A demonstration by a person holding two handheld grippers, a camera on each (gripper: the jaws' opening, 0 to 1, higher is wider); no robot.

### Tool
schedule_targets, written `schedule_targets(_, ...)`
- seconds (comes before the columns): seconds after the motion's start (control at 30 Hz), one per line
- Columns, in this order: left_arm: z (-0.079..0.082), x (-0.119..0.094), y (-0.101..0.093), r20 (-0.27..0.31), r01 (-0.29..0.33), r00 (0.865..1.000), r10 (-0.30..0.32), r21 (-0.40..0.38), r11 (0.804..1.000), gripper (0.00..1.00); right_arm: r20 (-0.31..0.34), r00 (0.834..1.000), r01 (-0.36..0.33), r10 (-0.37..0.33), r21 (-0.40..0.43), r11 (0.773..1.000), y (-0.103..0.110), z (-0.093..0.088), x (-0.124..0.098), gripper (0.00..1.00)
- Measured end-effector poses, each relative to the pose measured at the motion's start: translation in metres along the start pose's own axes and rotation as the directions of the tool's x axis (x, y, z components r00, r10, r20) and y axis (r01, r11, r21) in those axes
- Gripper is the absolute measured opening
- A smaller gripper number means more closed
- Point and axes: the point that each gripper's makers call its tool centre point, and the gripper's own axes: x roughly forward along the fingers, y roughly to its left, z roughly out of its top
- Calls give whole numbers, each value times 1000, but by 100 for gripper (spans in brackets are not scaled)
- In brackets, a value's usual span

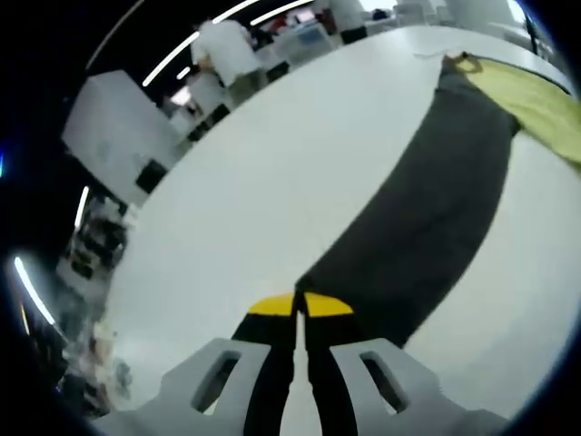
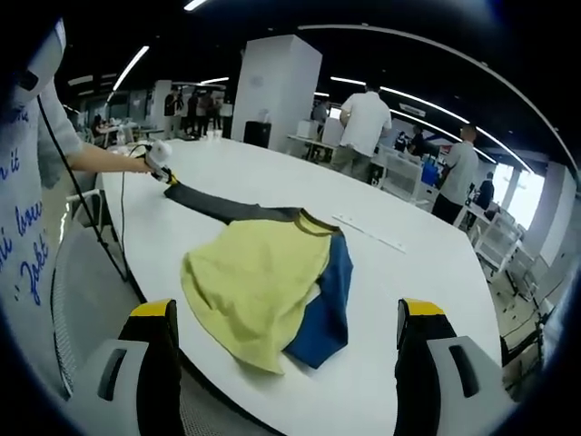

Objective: Fold the garment on the visible template until the final outline fits inside the template.

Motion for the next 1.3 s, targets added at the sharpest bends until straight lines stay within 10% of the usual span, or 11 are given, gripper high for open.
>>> schedule_targets(0.57, -6, -11, 0, 11, 4, 1000, -4, -11, 1000, 0, 13, 1000, -17, 18, -15, 1000, 0, 5, 2, 100)
schedule_targets(1.3, 39, -54, -14, 144, -3, 989, -6, 64, 998, 12, 49, 998, -48, 49, -35, 998, 4, 14, 7, 100)
